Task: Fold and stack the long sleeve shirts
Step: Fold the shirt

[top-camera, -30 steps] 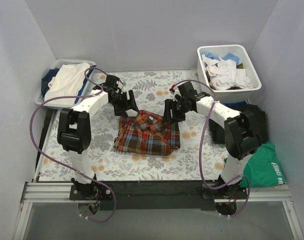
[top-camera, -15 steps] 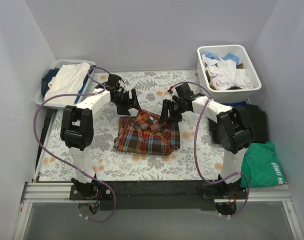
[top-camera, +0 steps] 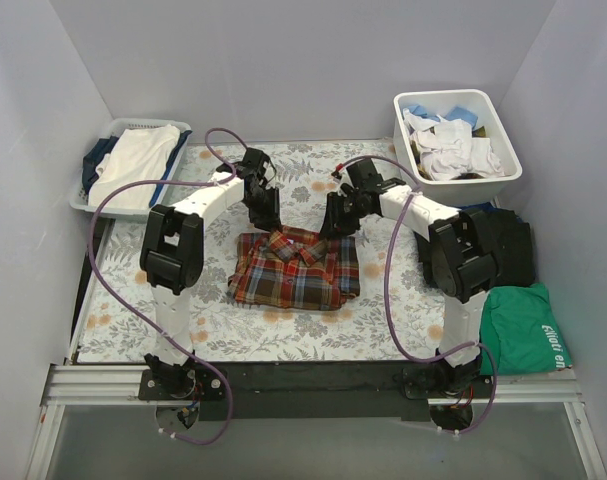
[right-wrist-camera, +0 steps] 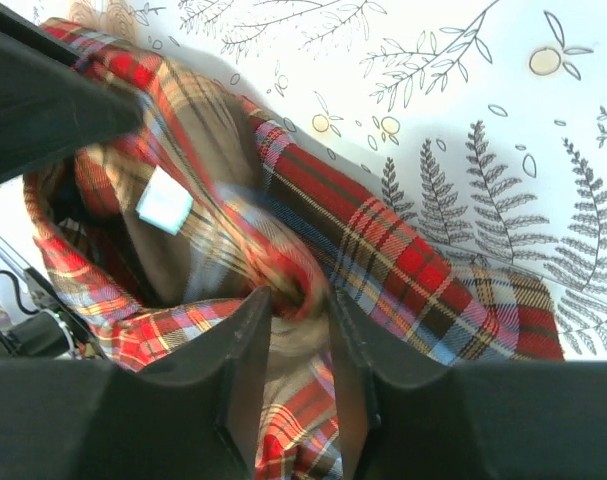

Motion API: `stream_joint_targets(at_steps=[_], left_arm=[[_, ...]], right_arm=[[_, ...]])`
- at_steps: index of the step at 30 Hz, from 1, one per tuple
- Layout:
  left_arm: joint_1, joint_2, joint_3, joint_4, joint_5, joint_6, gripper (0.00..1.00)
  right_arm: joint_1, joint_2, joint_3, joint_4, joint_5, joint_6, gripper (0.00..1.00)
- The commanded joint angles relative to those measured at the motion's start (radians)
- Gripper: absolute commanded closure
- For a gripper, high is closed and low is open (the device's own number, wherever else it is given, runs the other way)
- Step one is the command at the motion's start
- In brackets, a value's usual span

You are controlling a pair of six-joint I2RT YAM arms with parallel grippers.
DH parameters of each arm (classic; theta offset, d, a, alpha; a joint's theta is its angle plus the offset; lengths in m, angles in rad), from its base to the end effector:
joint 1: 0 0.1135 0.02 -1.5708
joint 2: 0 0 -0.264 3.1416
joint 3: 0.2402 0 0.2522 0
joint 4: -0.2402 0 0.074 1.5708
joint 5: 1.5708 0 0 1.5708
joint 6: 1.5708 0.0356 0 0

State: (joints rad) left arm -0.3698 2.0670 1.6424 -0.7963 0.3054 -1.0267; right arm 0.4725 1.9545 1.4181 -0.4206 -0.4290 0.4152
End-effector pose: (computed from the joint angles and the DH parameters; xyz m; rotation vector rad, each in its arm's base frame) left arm 0.3976 -0.1656 0.1980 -0.8876 2.8568 -0.6923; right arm 0.3684 0.2049 0.1977 -0.2571 2.6265 0.8763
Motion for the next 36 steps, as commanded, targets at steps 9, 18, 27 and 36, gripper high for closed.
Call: stream_joint_targets(at_steps=[9, 18, 27, 36], left_arm=[[0.009, -0.064, 0.063, -0.080, -0.184, -0.021, 0.91], [0.009, -0.096, 0.135, -0.106, -0.215, -0.032, 0.97], [0.009, -0.122, 0.148, -0.113, -0.365, -0.081, 0.69], [0.014, -0.160, 0.182, -0.092, -0.416, -0.118, 0.35]], right_arm=[[0.000, 0.083, 0.134, -0.092, 0.012, -0.055, 0.71], [-0.002, 0.113, 0.238, -0.116, -0.002, -0.072, 0.99], [0.000, 0.106, 0.326, -0.115, 0.012, -0.076, 0.99], [0.000, 0.060, 0.383, -0.121, 0.104, -0.076, 0.53]])
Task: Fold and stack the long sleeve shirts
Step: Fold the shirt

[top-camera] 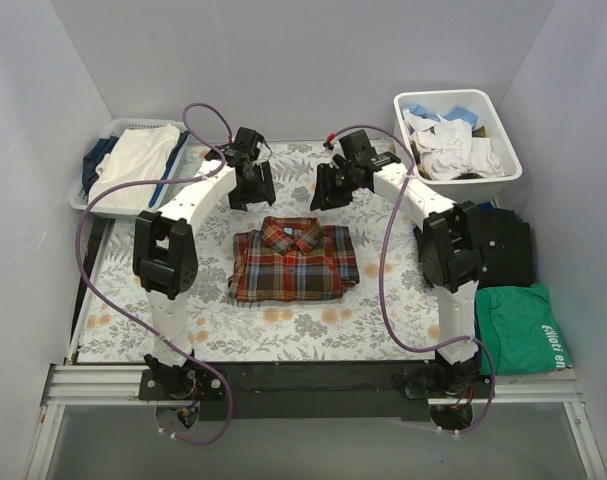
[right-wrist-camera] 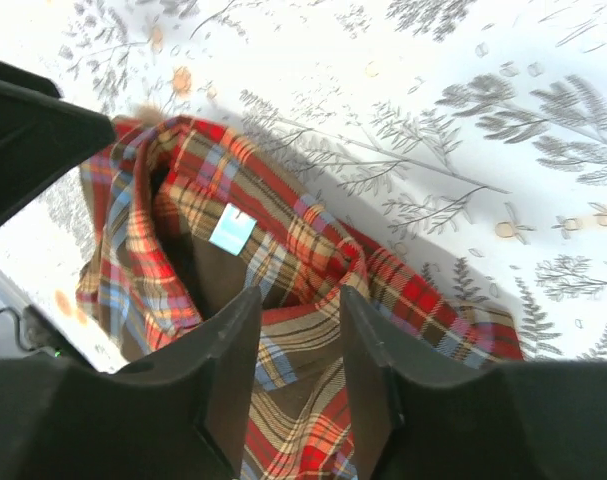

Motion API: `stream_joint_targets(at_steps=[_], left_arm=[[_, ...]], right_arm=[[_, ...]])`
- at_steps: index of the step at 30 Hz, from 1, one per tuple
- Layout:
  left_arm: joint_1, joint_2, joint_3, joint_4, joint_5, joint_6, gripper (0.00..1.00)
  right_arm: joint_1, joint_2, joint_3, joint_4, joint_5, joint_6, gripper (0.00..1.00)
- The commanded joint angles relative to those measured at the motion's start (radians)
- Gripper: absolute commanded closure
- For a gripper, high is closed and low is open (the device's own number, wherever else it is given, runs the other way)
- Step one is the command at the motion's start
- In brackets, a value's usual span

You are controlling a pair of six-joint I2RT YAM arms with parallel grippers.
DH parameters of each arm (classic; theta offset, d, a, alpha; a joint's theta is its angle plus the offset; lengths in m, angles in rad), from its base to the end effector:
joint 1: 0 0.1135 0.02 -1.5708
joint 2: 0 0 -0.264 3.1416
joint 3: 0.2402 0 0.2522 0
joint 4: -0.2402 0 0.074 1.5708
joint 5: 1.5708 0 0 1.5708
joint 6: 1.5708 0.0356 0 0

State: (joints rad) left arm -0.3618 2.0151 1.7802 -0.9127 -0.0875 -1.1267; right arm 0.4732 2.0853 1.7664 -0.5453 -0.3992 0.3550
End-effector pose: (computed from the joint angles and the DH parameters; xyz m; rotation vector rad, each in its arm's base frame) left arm 0.4038 -0.1495 0.2534 -1.0522 2.5464 -0.3122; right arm 0.4126 0.2268 0.2423 -0.3368 2.5071 0.8415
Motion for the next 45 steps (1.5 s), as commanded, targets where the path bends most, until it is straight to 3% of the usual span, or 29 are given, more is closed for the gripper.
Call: stream_joint_targets(at_steps=[1, 3, 6, 12, 16, 33, 36, 40, 45], left_arm=[[0.004, -0.146, 0.018, 0.034, -0.003, -0.013, 0.32], [0.004, -0.193, -0.039, 0.067, 0.061, -0.008, 0.32], [-0.003, -0.283, -0.186, 0.135, 0.264, 0.031, 0.31], [-0.055, -0.364, -0.427, 0.204, 0.451, 0.045, 0.31], [-0.065, -0.363, -0.510, 0.235, 0.459, 0.031, 0.31], [-0.071, -0.329, -0.594, 0.179, 0.336, 0.068, 0.32], [-0.071, -0.331, -0.588, 0.170, 0.318, 0.071, 0.32], [-0.071, -0.340, -0.568, 0.161, 0.295, 0.073, 0.32], [-0.071, -0.335, -0.545, 0.146, 0.267, 0.074, 0.31]], right_arm=[[-0.001, -0.092, 0.019, 0.002, 0.092, -0.021, 0.51], [-0.001, -0.162, -0.024, -0.001, 0.126, -0.045, 0.49], [-0.001, -0.206, -0.119, -0.042, 0.088, -0.079, 0.48], [-0.001, -0.286, -0.386, -0.044, 0.020, -0.080, 0.59], [-0.001, -0.283, -0.450, 0.016, -0.015, -0.064, 0.60], [-0.001, -0.110, -0.367, 0.062, -0.108, -0.065, 0.55], [-0.001, -0.105, -0.351, 0.064, -0.116, -0.063, 0.61], [-0.001, -0.122, -0.326, 0.061, -0.109, -0.056, 0.96], [-0.002, -0.149, -0.286, 0.062, -0.101, -0.048, 0.99]])
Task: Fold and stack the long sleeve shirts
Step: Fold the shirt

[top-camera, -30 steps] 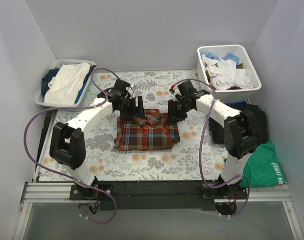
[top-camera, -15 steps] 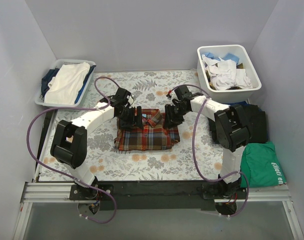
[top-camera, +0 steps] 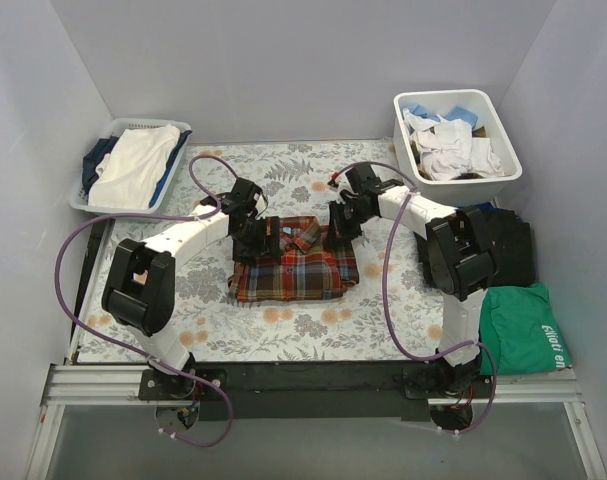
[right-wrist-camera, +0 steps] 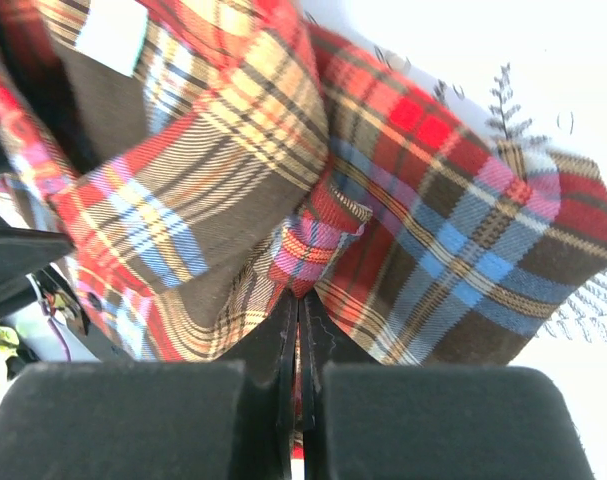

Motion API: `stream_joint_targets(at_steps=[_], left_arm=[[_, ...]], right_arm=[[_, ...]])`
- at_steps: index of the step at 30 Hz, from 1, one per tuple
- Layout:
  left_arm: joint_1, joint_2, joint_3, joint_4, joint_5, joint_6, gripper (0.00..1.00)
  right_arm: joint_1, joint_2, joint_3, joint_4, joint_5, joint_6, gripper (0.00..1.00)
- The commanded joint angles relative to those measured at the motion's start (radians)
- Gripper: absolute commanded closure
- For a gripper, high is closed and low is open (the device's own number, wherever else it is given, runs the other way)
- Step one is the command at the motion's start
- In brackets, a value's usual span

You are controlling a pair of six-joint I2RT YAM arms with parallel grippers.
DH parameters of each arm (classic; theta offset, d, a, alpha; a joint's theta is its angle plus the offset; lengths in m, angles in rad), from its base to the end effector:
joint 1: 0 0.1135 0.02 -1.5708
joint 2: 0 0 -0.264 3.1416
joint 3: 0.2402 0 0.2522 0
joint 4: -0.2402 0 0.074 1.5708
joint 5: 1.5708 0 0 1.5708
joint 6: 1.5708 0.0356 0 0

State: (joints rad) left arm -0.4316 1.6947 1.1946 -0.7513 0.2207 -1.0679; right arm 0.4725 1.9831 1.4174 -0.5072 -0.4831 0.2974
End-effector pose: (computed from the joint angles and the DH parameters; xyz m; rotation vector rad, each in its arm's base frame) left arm 0.2969 -0.1453 0.2074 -0.8887 2.8698 -0.5733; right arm 0.3621 0.2037 0.1820 -0.4086 2.7016 0.8830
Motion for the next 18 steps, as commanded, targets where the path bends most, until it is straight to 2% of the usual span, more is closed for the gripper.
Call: stream_joint_targets(at_steps=[1, 11, 18], left_arm=[[-0.001, -0.015, 0.042, -0.019, -0.046, 0.016, 0.31], [-0.001, -0.012, 0.017, -0.037, -0.178, -0.015, 0.31], [-0.001, 0.008, 0.014, -0.042, -0.276, -0.056, 0.31]], right_arm=[[-0.003, -0.050, 0.067, 0.022, -0.017, 0.009, 0.99], [-0.046, -0.101, 0.061, 0.018, 0.155, 0.032, 0.99], [-0.075, -0.058, 0.057, 0.016, 0.137, 0.034, 0.99]])
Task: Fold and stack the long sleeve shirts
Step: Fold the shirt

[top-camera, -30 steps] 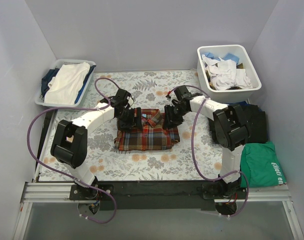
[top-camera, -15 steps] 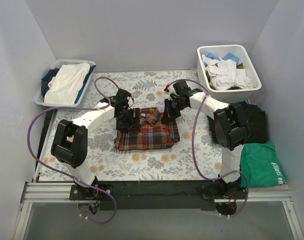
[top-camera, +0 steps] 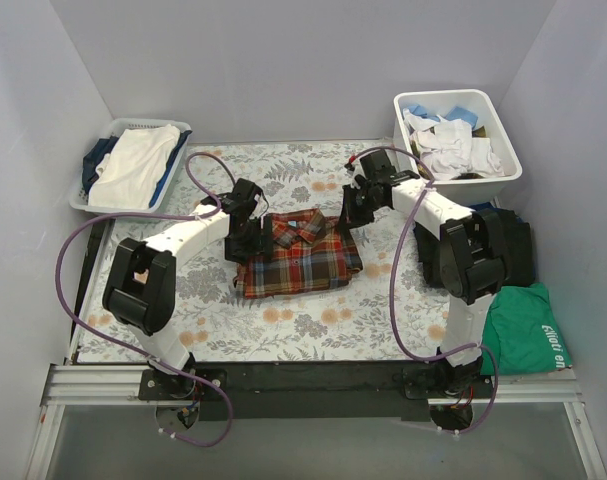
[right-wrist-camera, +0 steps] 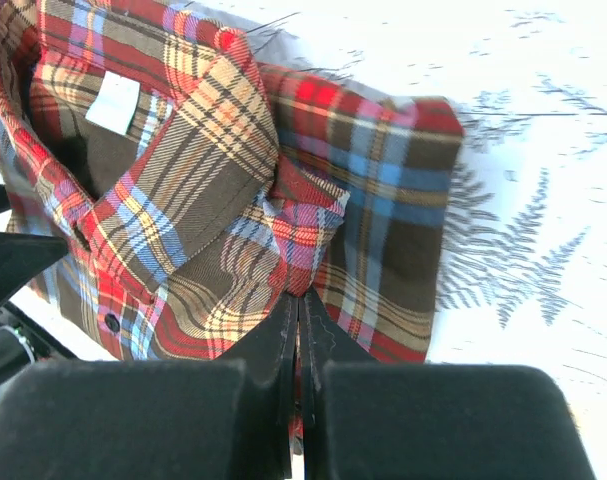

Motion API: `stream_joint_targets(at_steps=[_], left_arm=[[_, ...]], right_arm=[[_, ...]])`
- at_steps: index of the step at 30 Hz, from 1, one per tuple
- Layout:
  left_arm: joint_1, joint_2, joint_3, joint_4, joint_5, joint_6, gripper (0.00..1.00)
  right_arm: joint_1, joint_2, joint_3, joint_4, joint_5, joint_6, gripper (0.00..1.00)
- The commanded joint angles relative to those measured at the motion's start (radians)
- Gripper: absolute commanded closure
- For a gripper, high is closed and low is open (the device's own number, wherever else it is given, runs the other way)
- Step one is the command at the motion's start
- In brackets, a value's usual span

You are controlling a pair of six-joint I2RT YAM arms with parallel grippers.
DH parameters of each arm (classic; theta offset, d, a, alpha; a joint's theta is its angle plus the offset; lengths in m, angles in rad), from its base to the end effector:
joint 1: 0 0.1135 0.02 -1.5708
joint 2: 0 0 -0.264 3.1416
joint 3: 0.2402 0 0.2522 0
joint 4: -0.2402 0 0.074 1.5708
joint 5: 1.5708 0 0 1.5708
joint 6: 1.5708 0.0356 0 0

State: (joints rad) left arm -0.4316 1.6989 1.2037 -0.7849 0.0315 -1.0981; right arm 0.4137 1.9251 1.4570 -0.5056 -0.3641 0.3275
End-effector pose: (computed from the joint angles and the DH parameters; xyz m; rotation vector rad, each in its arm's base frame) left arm 0.2985 -0.1387 0.2067 -0.9538 2.7761 -0.3309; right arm 0.3773 0.1795 0.2154 -0.2609 2.6089 0.7409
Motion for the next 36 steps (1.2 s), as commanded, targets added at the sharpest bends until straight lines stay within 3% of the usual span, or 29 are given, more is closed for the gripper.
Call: stream_joint_targets(at_steps=[1, 6, 10, 13, 17, 23, 28, 32, 36], left_arm=[[-0.001, 0.004, 0.005, 0.002, -0.085, -0.028, 0.30], [-0.001, 0.027, 0.066, -0.008, -0.099, -0.034, 0.30], [-0.001, 0.010, 0.141, -0.030, -0.131, -0.046, 0.30], [-0.001, -0.004, 0.201, -0.066, -0.195, -0.068, 0.30], [-0.001, -0.007, 0.278, -0.116, -0.242, -0.074, 0.29], [-0.009, -0.004, 0.237, -0.057, 0.083, -0.025, 0.29], [-0.025, 0.001, 0.119, 0.047, 0.211, -0.037, 0.29], [-0.027, 0.028, 0.074, 0.070, 0.183, -0.040, 0.29], [-0.027, 0.070, 0.062, 0.017, 0.026, -0.054, 0.28]], right_arm=[[-0.018, 0.020, 0.023, 0.016, 0.011, -0.001, 0.99], [-0.018, 0.071, 0.081, -0.020, -0.032, -0.022, 0.99], [-0.016, 0.032, 0.097, -0.027, -0.006, -0.027, 0.66], [-0.016, -0.006, 0.112, -0.050, 0.046, -0.025, 0.57], [-0.018, -0.066, 0.117, -0.071, 0.114, -0.018, 0.54], [0.025, -0.077, 0.131, -0.109, 0.061, -0.053, 0.54], [0.100, -0.074, 0.072, -0.114, 0.025, -0.073, 0.54], [0.154, -0.046, 0.019, -0.114, 0.010, -0.102, 0.54], [0.158, 0.011, -0.044, -0.113, 0.010, -0.104, 0.55]])
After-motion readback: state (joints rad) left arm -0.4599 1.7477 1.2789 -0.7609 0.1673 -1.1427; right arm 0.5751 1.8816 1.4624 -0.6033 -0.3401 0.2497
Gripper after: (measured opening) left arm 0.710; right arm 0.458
